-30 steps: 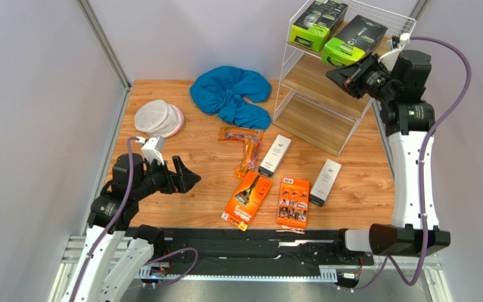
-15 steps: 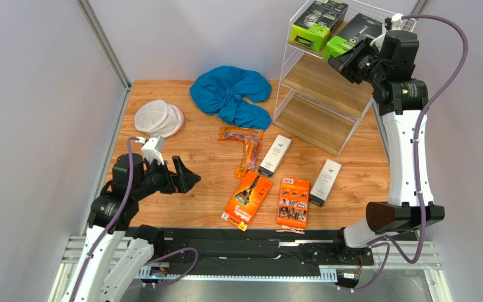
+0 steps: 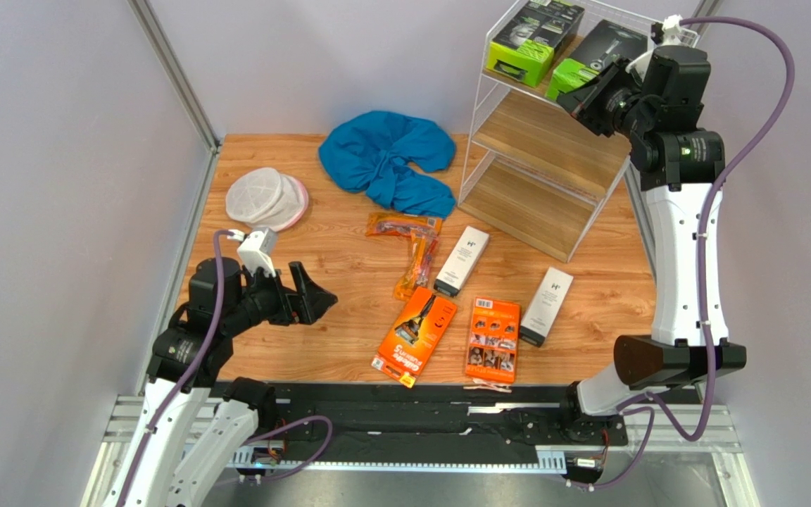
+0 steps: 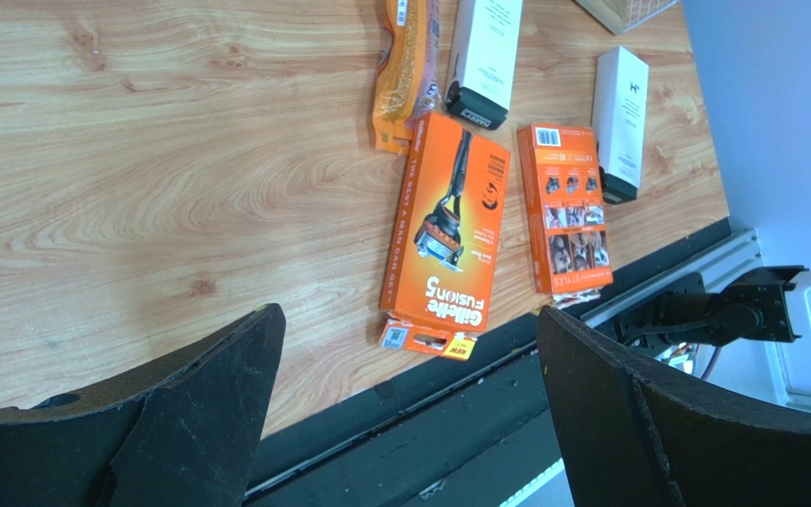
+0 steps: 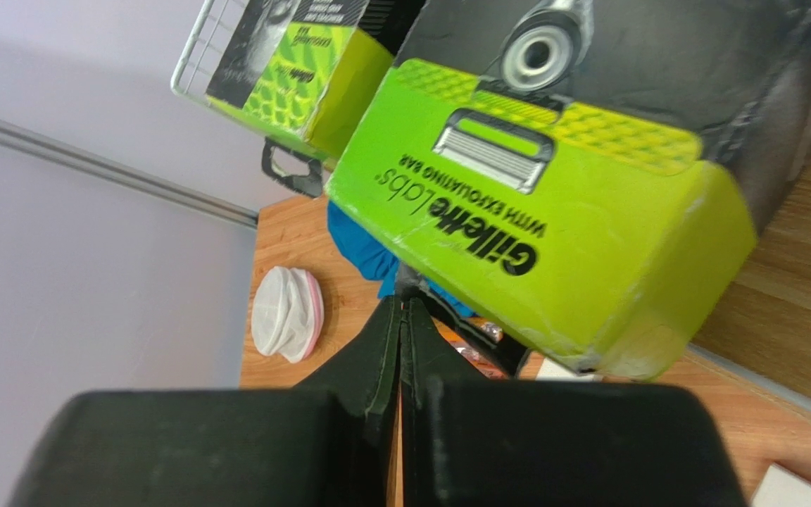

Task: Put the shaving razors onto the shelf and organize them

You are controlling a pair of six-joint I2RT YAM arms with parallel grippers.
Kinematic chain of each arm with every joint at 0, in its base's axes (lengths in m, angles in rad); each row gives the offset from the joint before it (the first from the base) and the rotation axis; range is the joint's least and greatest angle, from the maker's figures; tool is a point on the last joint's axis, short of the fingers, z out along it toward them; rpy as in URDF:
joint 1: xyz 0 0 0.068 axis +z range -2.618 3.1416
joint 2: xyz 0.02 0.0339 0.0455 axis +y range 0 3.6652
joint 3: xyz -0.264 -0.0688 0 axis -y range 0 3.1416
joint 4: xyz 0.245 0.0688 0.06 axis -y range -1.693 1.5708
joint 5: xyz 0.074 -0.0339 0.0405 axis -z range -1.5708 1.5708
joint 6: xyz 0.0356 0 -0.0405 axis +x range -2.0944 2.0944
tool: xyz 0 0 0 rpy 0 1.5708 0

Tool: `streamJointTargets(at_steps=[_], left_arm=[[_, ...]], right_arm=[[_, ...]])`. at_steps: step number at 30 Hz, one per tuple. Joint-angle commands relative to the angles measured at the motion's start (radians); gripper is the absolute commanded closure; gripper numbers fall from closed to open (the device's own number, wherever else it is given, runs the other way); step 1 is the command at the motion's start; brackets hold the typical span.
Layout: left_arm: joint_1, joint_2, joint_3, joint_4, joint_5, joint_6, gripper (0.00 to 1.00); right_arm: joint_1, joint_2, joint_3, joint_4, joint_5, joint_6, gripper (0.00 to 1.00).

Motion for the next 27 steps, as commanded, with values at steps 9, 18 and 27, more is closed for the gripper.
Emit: streamJointTargets(at_steps=[9, 18, 27], left_arm=[[-0.001, 0.053, 0.003, 0.049, 0.017, 0.013, 0.02], [-0.001, 0.128, 0.009, 0.081, 0.019, 0.022, 0.02], [-0.001, 0.233, 0.075, 0.109, 0.014, 0.031, 0.01]], right_arm=[[0.187, -0.278, -0.365, 0.021, -0.039, -0.045, 0.92], [0.26, -0.569, -0.816, 0.056, 0.032, 0.004, 0.41], [0.263, -0.787, -1.033, 0.044, 0.055, 0.021, 0.05]])
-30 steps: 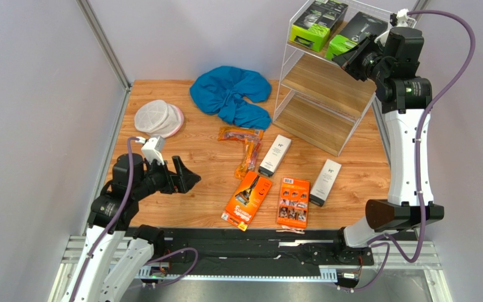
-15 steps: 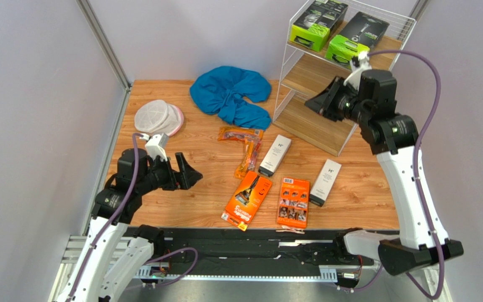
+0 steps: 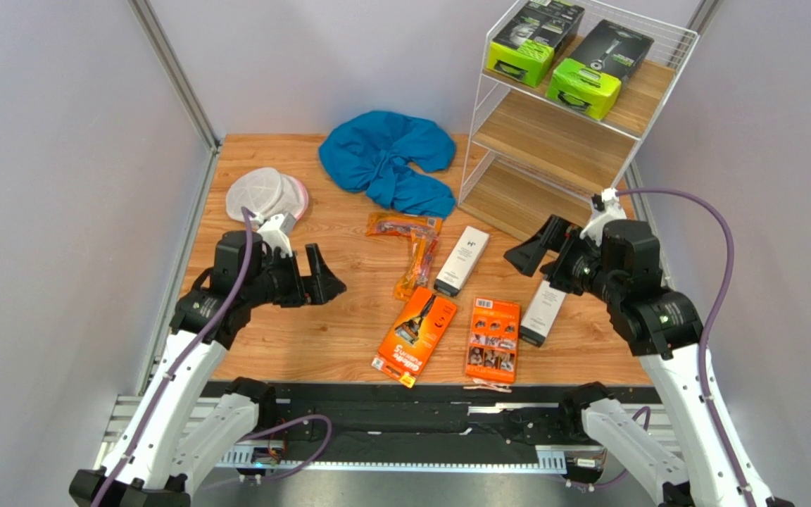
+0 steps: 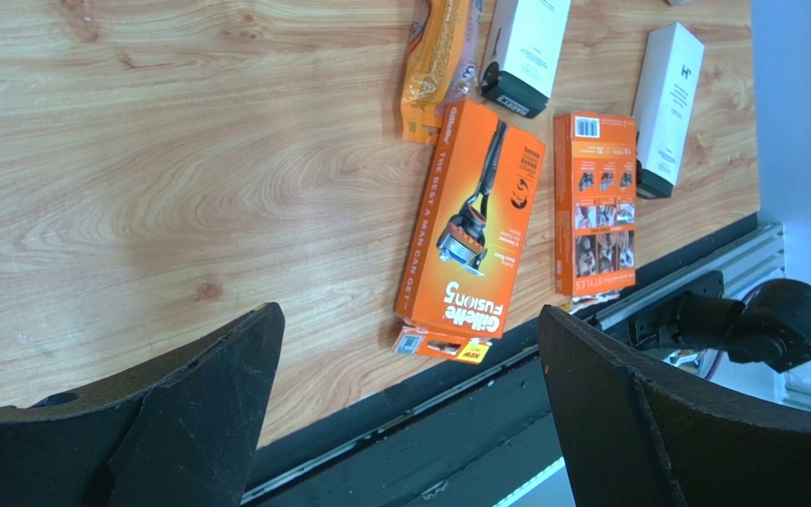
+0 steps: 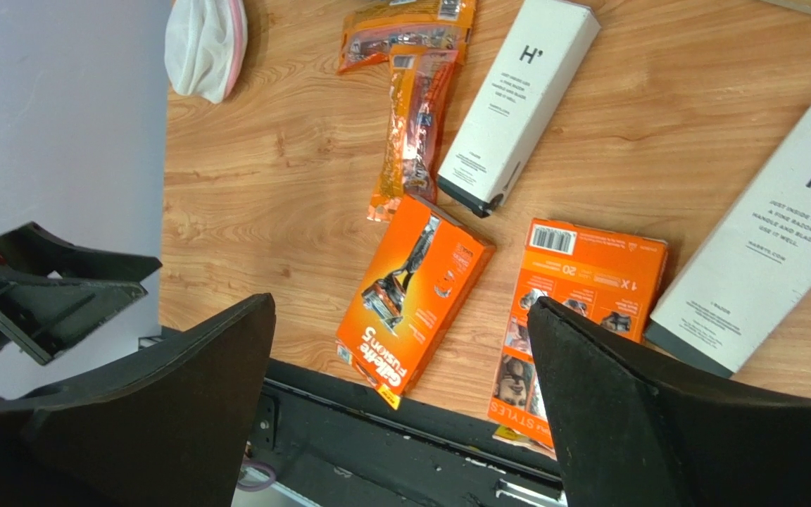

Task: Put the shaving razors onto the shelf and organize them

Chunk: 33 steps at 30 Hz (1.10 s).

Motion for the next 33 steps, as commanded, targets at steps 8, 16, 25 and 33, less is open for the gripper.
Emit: streamJointTargets(at_steps=[8, 16, 25, 33], left_arm=[[-0.001, 0.138, 0.1, 0.08, 0.05, 0.027, 0.01], [-0.088, 0.297, 0.131, 0.048, 0.017, 0.062, 0.01], [-0.177, 0.503, 0.15, 0.075, 0.052, 0.053, 0.02], [-0.222, 0.659, 0.153, 0.123, 0.095, 0.035, 0.04]], right_arm=[[0.004, -0.076, -0.096, 0.005, 0.034, -0.015, 0.0], [0.004, -0.101, -0.182, 0.028, 0.001, 0.005, 0.0], [0.019, -0.079, -0.348, 0.167, -0.149, 0.068, 0.03], [0.226, 0.053, -0.49, 0.408, -0.134, 0.232, 0.04]])
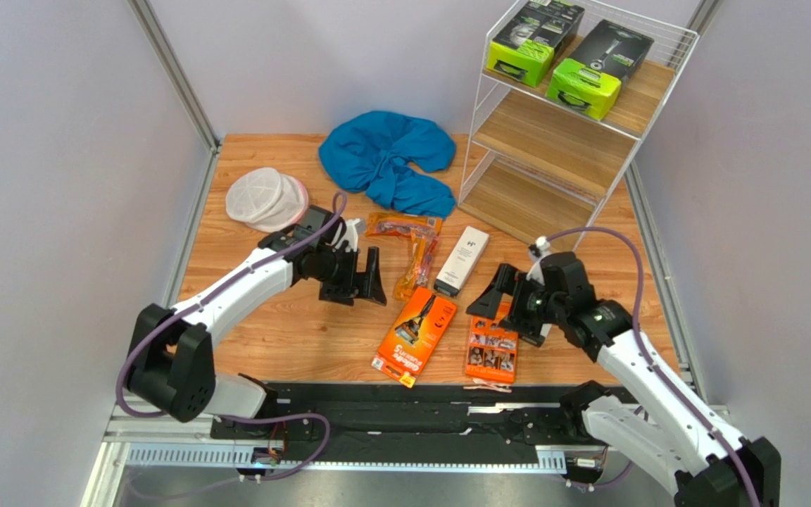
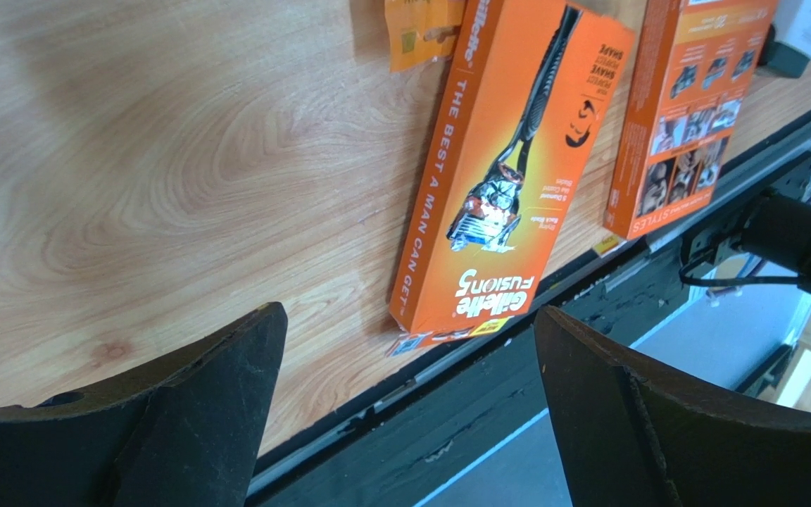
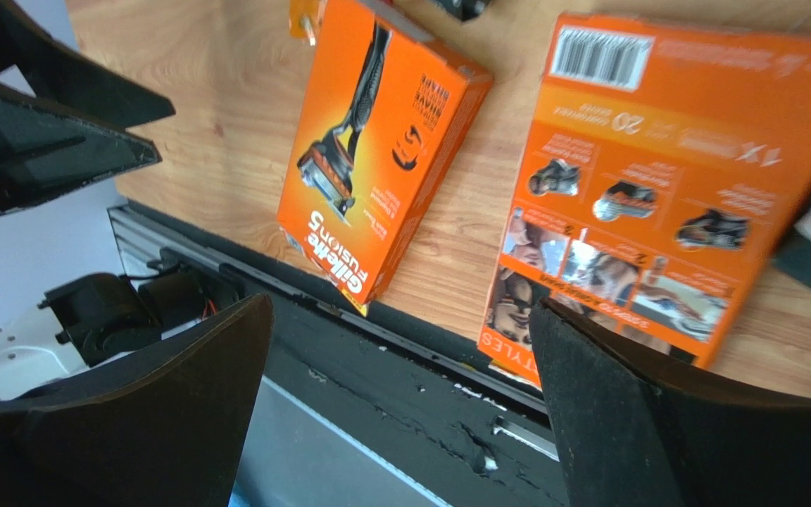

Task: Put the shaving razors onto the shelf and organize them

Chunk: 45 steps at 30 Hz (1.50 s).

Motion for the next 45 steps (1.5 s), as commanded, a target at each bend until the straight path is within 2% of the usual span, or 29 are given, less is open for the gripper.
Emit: streamJointTargets(at_steps=[1, 8, 15, 21, 27, 30, 34, 35, 36, 40, 43, 45], left_arm=[[-0.034, 0.069, 0.045, 0.041, 0.04, -0.001, 0.04], [-0.078, 0.231, 0.081, 0.099, 0.087, -0.014, 0.05], [-0.103, 0.354, 0.086, 0.202, 0.182, -0.063, 0.05], [-0.152, 0.441, 0.074, 0.304, 0.259, -0.133, 0.06], [-0.175, 0.474, -0.043, 0.556, 0.325, -0.3, 0.08], [-0.175, 0.475, -0.141, 0.757, 0.348, -0.42, 0.09], [-0.178, 0.501, -0.25, 1.082, 0.403, -0.573, 0.09], [-0.178, 0.52, -0.262, 1.102, 0.415, -0.593, 0.12], [-0.182, 0.524, -0.261, 1.105, 0.418, -0.592, 0.13], [-0.186, 0.498, -0.274, 1.069, 0.409, -0.572, 0.19], [-0.186, 0.439, -0.244, 0.92, 0.377, -0.496, 0.32], [-0.186, 0.413, -0.221, 0.784, 0.336, -0.422, 0.43]], right_arm=[[0.109, 0.051, -0.045, 0.238, 0.008, 0.123, 0.04], [0.267, 0.206, -0.059, 0.381, 0.066, 0.22, 0.04], [0.303, 0.329, -0.137, 0.485, 0.109, 0.317, 0.05], [0.303, 0.384, -0.182, 0.571, 0.143, 0.366, 0.12], [0.304, 0.525, -0.213, 0.743, 0.127, 0.413, 0.19], [0.306, 0.591, -0.254, 0.878, 0.112, 0.438, 0.22], [0.309, 0.626, -0.296, 0.978, 0.107, 0.465, 0.29], [0.306, 0.619, -0.305, 0.99, 0.109, 0.468, 0.32], [0.307, 0.611, -0.311, 0.992, 0.118, 0.467, 0.35], [0.307, 0.545, -0.293, 0.9, 0.149, 0.439, 0.36], [0.306, 0.484, -0.274, 0.826, 0.176, 0.418, 0.36], [0.306, 0.45, -0.262, 0.774, 0.189, 0.396, 0.36]])
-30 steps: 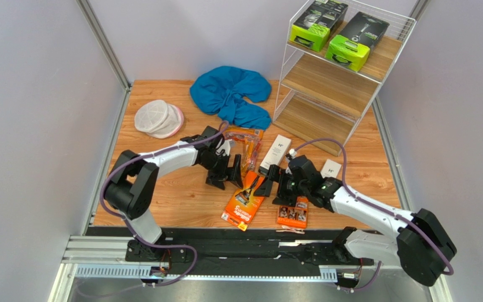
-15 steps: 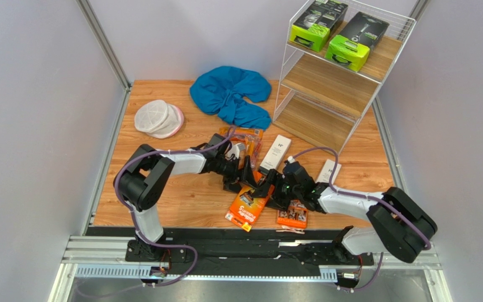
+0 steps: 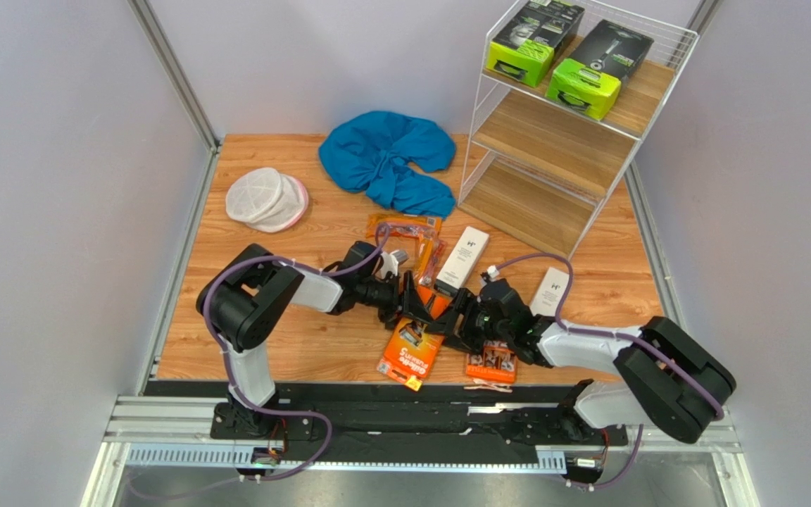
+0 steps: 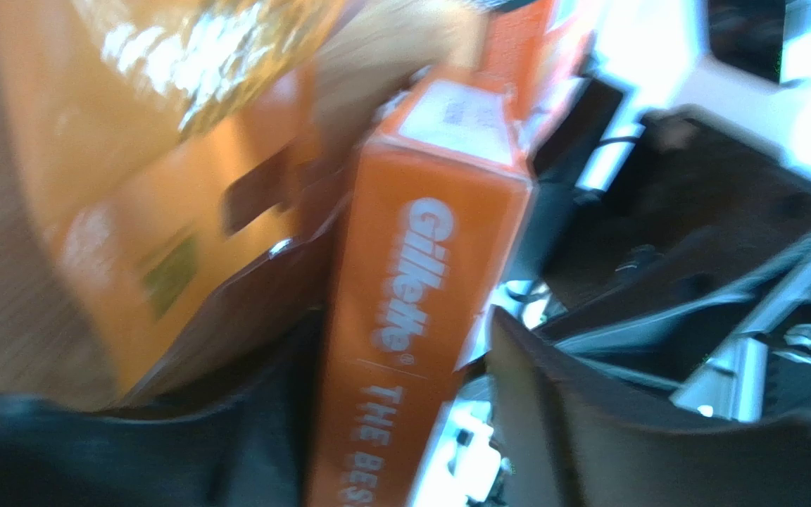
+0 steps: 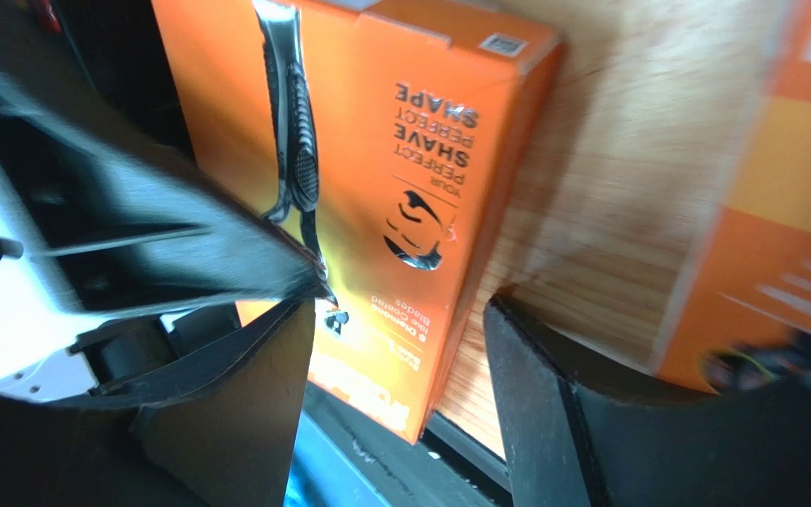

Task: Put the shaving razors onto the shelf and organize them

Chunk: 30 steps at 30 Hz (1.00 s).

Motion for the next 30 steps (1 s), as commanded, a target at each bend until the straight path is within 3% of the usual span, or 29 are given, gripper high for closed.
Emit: streamJointTargets(at_steps=[1, 7, 8, 9, 13, 20, 30], left_arm=[[-0.02, -0.084, 0.043, -0.268, -0.075, 0.156, 0.47], [-0.021, -0.132, 0.092, -0.401, -0.099, 0.235, 0.79], [-0.02, -0.137, 0.094, -0.402, -0.096, 0.236, 0.95], [-0.02, -0.141, 0.097, -0.407, -0.096, 0.236, 1.0], [-0.021, -0.182, 0.114, -0.42, -0.092, 0.241, 1.0], [-0.02, -0.278, 0.189, -0.384, -0.078, 0.183, 1.0], [-0.018, -0.374, 0.31, -0.235, -0.046, 0.023, 1.0]], right_arm=[[-0.004, -0.076, 0.033, -0.114, 0.108, -0.05, 0.36], [-0.004, -0.113, 0.042, -0.135, 0.105, -0.061, 0.35], [-0.004, -0.117, 0.04, -0.137, 0.104, -0.06, 0.34], [-0.005, -0.128, 0.036, -0.134, 0.098, -0.063, 0.34], [-0.004, -0.234, 0.022, -0.155, 0.079, -0.085, 0.27], [-0.005, -0.564, 0.027, -0.278, 0.093, -0.121, 0.01], [-0.004, -0.708, 0.011, -0.306, 0.073, -0.066, 0.04]])
